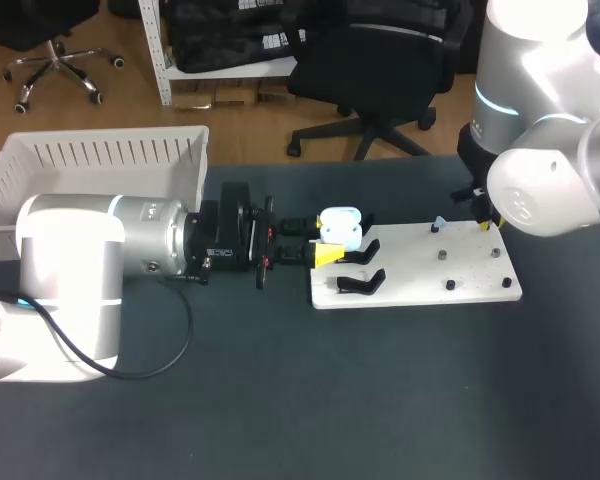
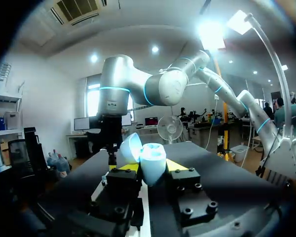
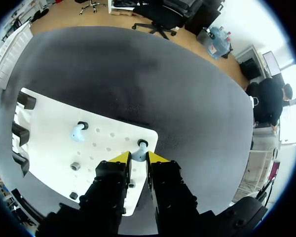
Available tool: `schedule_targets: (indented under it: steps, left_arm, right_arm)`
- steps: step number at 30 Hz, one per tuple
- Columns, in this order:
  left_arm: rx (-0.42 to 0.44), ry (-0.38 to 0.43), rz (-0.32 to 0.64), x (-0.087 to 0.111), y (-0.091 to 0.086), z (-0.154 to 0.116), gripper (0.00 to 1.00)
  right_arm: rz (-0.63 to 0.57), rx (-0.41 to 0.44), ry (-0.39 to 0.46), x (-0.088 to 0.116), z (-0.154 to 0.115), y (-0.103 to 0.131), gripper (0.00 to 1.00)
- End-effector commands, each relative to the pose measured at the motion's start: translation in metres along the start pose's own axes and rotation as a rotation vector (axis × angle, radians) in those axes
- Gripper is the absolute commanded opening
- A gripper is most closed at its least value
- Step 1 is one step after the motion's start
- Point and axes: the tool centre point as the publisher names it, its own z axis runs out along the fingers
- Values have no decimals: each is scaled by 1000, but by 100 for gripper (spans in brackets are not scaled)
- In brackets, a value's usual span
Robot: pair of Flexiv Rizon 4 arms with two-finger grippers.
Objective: Pick up each earbud case from the left stands, insert the matching earbuds, close the lid, and place the case in the box.
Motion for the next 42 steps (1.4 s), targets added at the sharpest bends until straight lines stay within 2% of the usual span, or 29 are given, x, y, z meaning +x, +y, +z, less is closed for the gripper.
schedule_targets:
  steps: [1,12,19,23,26,29,30,35,42]
  left_arm:
    - [-7,-3,4,1,-2,0,0]
    - [-7,-3,4,1,-2,0,0]
    - [-7,-3,4,1,-2,0,0]
    - [-7,-3,4,1,-2,0,0]
    - [-7,-3,4,1,-2,0,0]
    - [-7,-3,4,1,-2,0,0]
    - [-7,-3,4,1,-2,0,0]
    - [-7,-3,4,1,-2,0,0]
    - [-7,-3,4,1,-2,0,0]
  right_arm:
    - [5,9,-8,3,-3,3,0]
    - [29,33,-20,12,-35,10,0]
    - [53,32,-40,23,-74,33,0]
    - [119,27,-18,32,-111,57,0]
    - [161,-9,-3,38,-136,76,0]
    - [196,-47,12,46,-161,101,0]
    - [203,-45,-7,48,-171,112,0]
    - [201,-23,-38,60,-203,152,0]
    - [136,25,-27,81,-229,200,0]
